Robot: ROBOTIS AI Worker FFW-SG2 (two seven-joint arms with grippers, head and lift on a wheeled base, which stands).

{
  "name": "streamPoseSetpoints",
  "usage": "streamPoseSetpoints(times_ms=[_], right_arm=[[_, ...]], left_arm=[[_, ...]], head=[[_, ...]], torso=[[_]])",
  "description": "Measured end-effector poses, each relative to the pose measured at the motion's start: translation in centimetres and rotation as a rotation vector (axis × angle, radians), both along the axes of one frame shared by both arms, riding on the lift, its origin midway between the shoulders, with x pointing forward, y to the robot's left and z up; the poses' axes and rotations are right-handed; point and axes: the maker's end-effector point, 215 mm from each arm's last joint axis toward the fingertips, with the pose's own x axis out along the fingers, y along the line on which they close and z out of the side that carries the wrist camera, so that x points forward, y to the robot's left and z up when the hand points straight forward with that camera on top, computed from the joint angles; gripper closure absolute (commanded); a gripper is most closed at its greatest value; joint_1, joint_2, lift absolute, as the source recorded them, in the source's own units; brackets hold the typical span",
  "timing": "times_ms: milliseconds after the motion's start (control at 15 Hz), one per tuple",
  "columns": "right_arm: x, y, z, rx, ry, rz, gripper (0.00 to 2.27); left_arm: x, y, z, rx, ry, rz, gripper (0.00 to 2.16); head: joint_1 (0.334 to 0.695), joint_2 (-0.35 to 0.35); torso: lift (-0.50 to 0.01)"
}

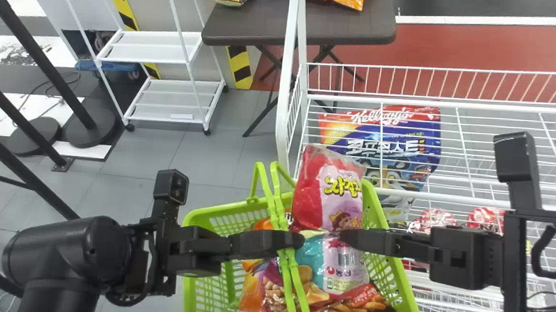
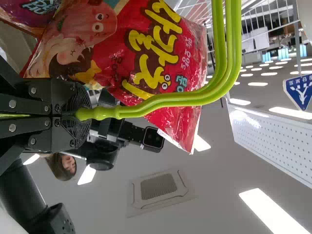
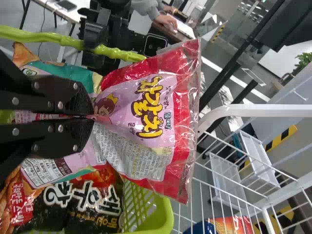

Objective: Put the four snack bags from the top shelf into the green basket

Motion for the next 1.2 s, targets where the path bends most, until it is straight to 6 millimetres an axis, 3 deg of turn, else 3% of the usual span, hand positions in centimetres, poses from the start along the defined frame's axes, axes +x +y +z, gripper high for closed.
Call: streamPoseSetpoints(times_ms=[200,467,600,667,733,800,867,933,1000,1067,1200], right_arm=[[0.3,-1.7,0.9,0.037,0.003,-0.021,0.05],[2.0,-5.9,4.0,0.114,-0.035,-0.109,0.04],[2.8,-8.3,4.4,0.11,-0.056,-0.162,0.04],[3.1,-9.7,3.1,0.074,-0.048,-0.193,0.04],[3.2,-11.2,0.1,-0.013,-0.018,-0.233,0.04],[2.8,-13.0,-4.3,-0.15,0.028,-0.277,0.04],[3.5,-15.0,-7.7,-0.278,0.017,-0.339,0.04],[6.2,-17.4,-9.4,-0.399,-0.101,-0.428,0.04],[9.3,-19.1,-8.9,-0.466,-0.266,-0.499,0.04],[11.3,-19.8,-7.5,-0.484,-0.398,-0.542,0.04],[14.0,-20.8,-3.3,-0.455,-0.659,-0.62,0.04]], left_arm=[[0.2,0.4,0.2,-0.002,-0.003,0.01,2.15],[0.4,0.6,0.3,-0.004,-0.004,0.016,2.15],[0.3,0.5,0.3,-0.01,-0.004,0.015,2.15],[0.2,0.5,0.3,-0.012,-0.002,0.015,2.15],[0.1,0.5,0.2,-0.013,0.002,0.015,2.15],[0.0,0.5,0.1,-0.013,0.006,0.015,2.15],[-0.2,0.5,-0.1,-0.013,0.01,0.015,2.15],[-0.4,0.5,-0.2,-0.013,0.014,0.015,2.15],[-0.5,0.5,-0.4,-0.012,0.018,0.015,2.15],[-0.6,0.5,-0.6,-0.012,0.023,0.016,2.15],[-0.8,0.7,-0.9,-0.011,0.034,0.02,2.15]], head=[[0.695,0.171],[0.695,0.113],[0.695,0.054],[0.695,0.037],[0.695,0.016],[0.695,-0.003],[0.695,-0.03],[0.695,-0.063],[0.695,-0.113],[0.695,-0.12],[0.695,-0.126]], torso=[[0.0],[0.0],[0.0],[0.0],[0.0],[0.0],[0.0],[0.0],[0.0],[0.0],[0.0]])
